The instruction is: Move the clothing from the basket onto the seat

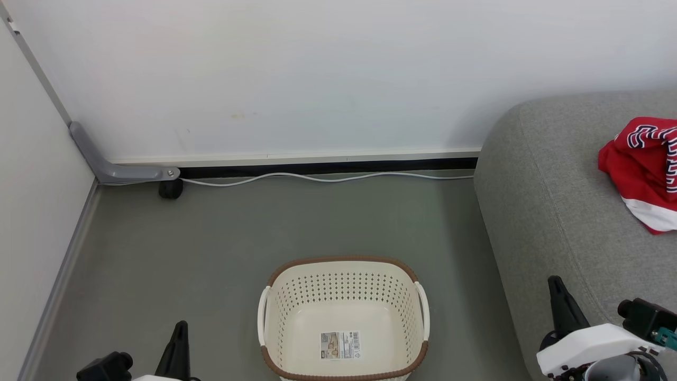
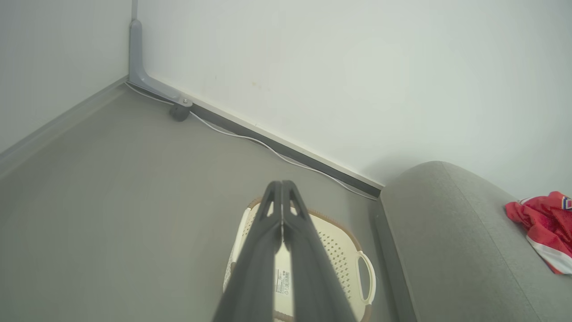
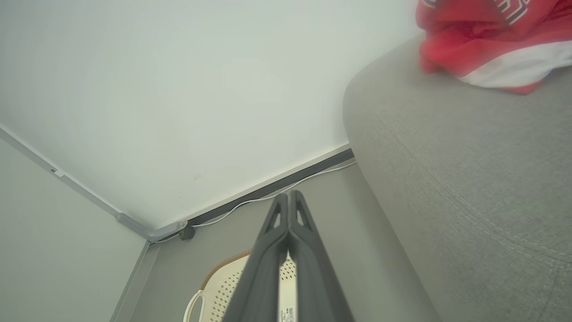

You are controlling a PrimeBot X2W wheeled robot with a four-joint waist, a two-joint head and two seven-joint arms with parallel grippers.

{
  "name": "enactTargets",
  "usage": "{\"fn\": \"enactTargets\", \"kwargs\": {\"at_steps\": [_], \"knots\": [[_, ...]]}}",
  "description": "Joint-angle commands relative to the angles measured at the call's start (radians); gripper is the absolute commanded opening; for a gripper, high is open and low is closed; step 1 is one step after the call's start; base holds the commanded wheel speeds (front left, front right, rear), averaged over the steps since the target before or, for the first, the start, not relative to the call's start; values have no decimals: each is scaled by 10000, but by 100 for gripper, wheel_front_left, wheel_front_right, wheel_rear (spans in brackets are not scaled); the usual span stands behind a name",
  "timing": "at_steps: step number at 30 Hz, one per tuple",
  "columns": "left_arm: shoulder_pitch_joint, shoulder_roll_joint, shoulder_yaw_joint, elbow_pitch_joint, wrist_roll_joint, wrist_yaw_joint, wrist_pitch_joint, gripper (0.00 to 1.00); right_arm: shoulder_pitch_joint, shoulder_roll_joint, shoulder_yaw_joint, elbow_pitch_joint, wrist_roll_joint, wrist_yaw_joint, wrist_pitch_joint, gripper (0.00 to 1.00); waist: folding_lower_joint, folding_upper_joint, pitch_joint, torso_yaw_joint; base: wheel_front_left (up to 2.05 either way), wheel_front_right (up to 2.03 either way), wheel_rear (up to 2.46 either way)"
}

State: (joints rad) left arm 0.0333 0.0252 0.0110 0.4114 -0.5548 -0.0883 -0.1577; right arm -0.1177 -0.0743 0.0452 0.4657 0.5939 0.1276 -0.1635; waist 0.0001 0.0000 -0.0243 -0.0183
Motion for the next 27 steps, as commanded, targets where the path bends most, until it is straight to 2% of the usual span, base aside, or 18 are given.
{"fn": "enactTargets", "kwargs": {"at_steps": [1, 27], "knots": [[-552, 137, 155, -321, -288, -109, 51, 0, -267, -83, -20, -346, 309, 10, 108, 0, -1, 0, 4, 3, 0, 0, 0], [-800, 170, 406, -706, -3233, -200, 816, 0, -162, 10, -473, -882, 3134, 16, 874, 0, -1, 0, 81, 55, 0, 0, 0]]}}
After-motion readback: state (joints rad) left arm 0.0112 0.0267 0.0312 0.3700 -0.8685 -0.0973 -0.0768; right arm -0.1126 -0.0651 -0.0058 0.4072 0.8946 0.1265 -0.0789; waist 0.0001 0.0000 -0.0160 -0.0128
